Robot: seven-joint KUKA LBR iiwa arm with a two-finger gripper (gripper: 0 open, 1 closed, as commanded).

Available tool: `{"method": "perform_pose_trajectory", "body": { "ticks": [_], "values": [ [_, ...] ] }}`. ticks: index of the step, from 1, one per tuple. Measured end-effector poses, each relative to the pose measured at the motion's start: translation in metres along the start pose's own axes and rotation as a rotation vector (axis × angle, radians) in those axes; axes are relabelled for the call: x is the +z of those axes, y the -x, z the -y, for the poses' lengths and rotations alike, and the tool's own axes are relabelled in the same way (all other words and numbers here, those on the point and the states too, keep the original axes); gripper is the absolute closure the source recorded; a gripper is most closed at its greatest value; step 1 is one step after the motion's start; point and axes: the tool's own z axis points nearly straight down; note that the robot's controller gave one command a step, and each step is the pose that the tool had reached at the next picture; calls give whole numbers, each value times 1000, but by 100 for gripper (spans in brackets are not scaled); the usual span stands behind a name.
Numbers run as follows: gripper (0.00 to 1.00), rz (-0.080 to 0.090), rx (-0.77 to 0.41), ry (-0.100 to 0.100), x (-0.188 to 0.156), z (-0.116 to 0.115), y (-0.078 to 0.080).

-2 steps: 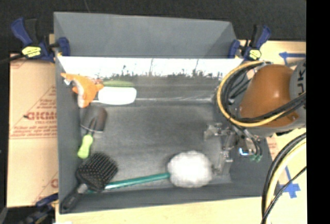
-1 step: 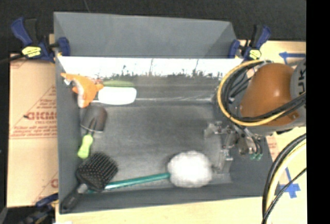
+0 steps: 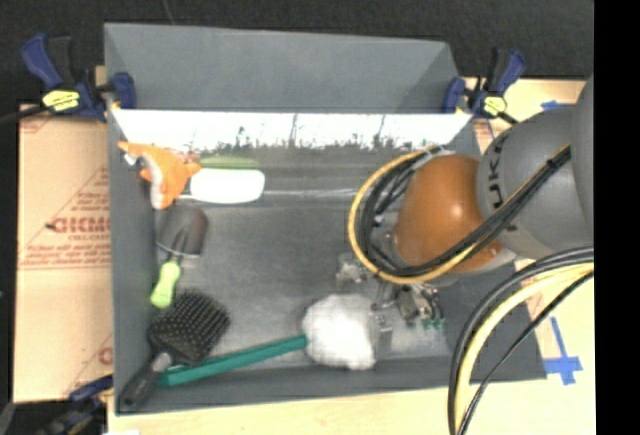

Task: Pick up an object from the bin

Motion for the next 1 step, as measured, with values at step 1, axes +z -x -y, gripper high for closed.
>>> {"method": "perform_pose_trajectory", "body": {
  "ticks": [1],
  "values": [
    [0,6,-53,-4,-56,-11,-2]
  ]
}}
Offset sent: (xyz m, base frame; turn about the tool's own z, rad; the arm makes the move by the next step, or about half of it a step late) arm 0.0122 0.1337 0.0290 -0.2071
